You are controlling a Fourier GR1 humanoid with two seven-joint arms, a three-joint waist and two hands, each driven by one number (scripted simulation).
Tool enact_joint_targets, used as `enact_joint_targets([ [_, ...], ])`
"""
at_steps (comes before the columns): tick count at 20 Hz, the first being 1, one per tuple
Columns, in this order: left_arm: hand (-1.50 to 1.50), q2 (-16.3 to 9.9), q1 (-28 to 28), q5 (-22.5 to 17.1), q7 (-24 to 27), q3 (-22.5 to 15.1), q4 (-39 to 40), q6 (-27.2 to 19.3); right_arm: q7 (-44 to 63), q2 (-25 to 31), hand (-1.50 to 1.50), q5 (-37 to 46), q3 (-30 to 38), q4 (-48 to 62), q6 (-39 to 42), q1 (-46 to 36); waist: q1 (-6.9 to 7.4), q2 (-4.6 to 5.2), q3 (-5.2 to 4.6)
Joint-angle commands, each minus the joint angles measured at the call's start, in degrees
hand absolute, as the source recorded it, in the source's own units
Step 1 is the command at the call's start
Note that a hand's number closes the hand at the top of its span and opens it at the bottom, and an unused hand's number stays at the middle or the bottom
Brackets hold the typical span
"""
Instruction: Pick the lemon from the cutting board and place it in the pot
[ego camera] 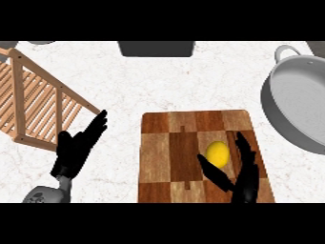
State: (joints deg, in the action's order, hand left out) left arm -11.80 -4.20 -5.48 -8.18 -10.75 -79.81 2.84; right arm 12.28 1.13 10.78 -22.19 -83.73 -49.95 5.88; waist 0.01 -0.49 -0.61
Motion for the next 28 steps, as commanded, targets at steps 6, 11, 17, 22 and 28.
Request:
enact_joint_targets([
  [6,0.0,-0.1,0.4,0.8,0.8,1.2,0.9,0.9,-16.3,-1.0,1.5,-13.2,-1.3,12.6,-0.6,-2.3,0.38,0.61,0.74],
  [11,0.0,0.8,-1.9,0.0,0.2,2.7,2.7,1.4,-25.4,-1.0,1.5,-17.9,-1.4,11.9,-0.8,-1.2,-0.01,0.56,0.68],
  [17,0.0,0.7,0.5,0.5,0.7,2.8,2.3,1.2,-33.1,13.4,1.5,-24.7,12.4,1.6,11.6,7.6,-2.14,0.21,0.67],
  [22,0.0,-1.0,4.4,-0.5,1.5,3.8,-0.6,2.2,-42.5,24.6,1.5,-35.1,28.3,6.4,26.0,15.1,-2.48,-0.14,0.89],
  [28,0.0,1.0,1.6,1.3,-0.3,1.9,-1.4,1.7,-50.7,31.4,1.5,-37.4,37.7,16.7,37.1,18.9,-0.58,0.39,0.65],
])
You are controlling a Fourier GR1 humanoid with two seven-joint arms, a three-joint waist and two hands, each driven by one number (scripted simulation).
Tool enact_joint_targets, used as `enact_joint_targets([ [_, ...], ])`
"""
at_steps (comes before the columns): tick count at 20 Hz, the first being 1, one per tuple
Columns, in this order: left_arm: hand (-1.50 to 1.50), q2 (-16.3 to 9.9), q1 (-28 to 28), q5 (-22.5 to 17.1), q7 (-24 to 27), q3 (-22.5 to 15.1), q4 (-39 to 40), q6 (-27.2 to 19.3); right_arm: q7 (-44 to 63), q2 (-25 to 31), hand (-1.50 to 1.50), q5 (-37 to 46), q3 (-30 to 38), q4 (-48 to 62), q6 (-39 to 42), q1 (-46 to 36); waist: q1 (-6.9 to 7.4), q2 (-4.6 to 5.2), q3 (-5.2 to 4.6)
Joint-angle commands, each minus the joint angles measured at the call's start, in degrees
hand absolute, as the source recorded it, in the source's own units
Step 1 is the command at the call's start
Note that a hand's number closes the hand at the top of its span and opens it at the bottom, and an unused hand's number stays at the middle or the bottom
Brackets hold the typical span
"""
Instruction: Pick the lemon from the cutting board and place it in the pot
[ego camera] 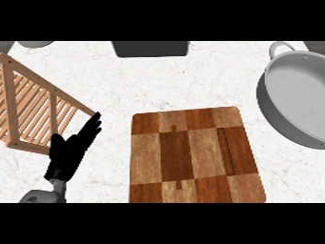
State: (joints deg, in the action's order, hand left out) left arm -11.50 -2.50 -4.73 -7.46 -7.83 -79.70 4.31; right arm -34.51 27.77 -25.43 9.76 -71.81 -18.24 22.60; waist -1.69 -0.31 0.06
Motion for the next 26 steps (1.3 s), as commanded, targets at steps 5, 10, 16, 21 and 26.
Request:
enact_joint_targets([
  [5,0.0,0.6,-1.7,0.7,-1.1,0.0,0.3,1.4,-0.1,6.1,1.5,3.8,6.8,-1.2,-2.0,3.5,1.4,0.29,-0.1],
  [10,0.0,-0.2,2.4,1.2,1.2,0.6,-0.8,2.3,6.3,7.7,1.5,7.6,8.1,-12.1,-7.2,7.9,1.54,0.27,-0.16],
  [16,0.0,0.8,-0.2,0.8,0.6,1.2,0.6,2.9,24.3,17.5,1.5,12.9,9.5,-21.5,-10.3,6.2,1.85,0.37,-0.19],
  [21,0.0,1.0,-2.2,1.1,-0.4,1.6,0.7,3.3,40.3,23.6,1.5,18.1,8.3,-27.6,-11.7,0.9,2.09,0.41,-0.15],
  [26,0.0,0.6,-2.9,1.2,-3.1,1.0,-0.8,4.3,48.0,29.1,1.5,24.2,-0.1,-15.8,-8.2,-13.1,3.84,0.71,-0.05],
])
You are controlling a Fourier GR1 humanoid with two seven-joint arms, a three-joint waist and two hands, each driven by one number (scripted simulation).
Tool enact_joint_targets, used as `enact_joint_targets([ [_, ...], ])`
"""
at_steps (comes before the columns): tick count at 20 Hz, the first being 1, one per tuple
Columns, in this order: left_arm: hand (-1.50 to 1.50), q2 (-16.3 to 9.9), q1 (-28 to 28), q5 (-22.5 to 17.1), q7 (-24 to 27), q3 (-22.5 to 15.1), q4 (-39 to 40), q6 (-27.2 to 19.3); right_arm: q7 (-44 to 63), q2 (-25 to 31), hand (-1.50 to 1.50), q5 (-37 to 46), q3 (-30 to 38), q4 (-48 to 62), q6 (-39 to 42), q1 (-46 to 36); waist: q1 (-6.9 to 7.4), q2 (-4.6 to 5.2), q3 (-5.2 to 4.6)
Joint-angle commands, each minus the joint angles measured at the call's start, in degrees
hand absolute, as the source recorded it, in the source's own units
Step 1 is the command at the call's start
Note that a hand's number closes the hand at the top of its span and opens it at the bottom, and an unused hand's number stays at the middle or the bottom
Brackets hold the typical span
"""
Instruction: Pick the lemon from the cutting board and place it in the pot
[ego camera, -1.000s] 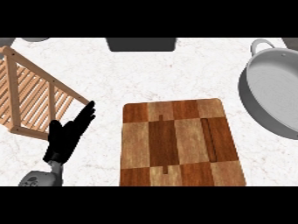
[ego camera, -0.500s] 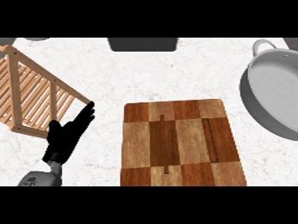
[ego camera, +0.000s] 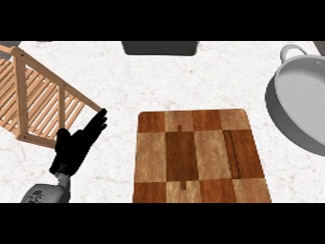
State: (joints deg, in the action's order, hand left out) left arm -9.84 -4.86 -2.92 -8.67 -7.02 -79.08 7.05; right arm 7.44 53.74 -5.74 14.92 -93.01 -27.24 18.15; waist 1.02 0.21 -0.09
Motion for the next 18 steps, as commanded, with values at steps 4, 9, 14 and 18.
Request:
enact_joint_targets([
  [4,0.0,-0.3,-3.6,-0.3,-0.6,0.9,1.7,1.8,16.9,6.8,1.5,7.7,-10.3,6.8,5.2,-17.7,1.07,0.28,0.05],
  [9,0.0,0.3,-1.5,0.1,2.1,1.1,3.2,2.0,14.8,4.0,1.5,11.8,-16.5,21.3,12.4,-32.9,1.57,0.36,0.11],
  [14,0.0,-0.1,-0.9,0.8,0.5,-0.2,0.4,2.2,23.4,7.0,1.5,23.8,-24.7,26.0,16.5,-37.3,3.03,0.5,0.04],
  [18,0.0,0.1,-6.5,-0.8,-2.0,1.9,3.1,2.8,27.9,1.5,1.5,30.7,-31.6,32.6,21.0,-44.7,2.85,0.72,0.07],
])
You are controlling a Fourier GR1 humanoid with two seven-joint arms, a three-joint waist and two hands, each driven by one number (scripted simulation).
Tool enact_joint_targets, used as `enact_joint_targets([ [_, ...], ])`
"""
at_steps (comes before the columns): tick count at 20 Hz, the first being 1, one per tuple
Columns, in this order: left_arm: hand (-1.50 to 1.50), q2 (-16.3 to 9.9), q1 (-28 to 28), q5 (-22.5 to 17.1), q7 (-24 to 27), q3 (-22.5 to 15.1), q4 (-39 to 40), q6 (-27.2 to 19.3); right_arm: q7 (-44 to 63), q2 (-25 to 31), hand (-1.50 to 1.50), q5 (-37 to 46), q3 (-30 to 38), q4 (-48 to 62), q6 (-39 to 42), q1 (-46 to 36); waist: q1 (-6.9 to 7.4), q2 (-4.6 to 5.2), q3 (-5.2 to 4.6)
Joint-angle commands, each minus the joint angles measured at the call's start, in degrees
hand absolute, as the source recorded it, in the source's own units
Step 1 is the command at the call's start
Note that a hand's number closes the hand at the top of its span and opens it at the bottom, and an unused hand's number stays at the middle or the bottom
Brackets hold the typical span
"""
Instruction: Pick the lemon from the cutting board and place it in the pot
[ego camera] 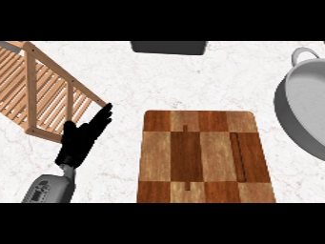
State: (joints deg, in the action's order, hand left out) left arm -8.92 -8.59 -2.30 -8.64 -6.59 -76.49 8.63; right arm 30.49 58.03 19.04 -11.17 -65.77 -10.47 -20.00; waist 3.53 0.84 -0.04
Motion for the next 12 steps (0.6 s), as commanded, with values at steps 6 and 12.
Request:
enact_joint_targets([
  [6,0.0,0.5,-0.2,1.2,0.8,0.2,0.6,-1.0,12.2,-11.8,1.5,-1.1,-4.0,17.9,17.2,-13.8,-0.25,0.0,0.04],
  [12,0.0,0.6,3.0,1.9,2.1,-0.2,-0.2,-0.9,2.9,-18.7,-1.5,3.1,-1.9,33.9,13.7,-24.5,-0.81,-0.12,0.15],
])
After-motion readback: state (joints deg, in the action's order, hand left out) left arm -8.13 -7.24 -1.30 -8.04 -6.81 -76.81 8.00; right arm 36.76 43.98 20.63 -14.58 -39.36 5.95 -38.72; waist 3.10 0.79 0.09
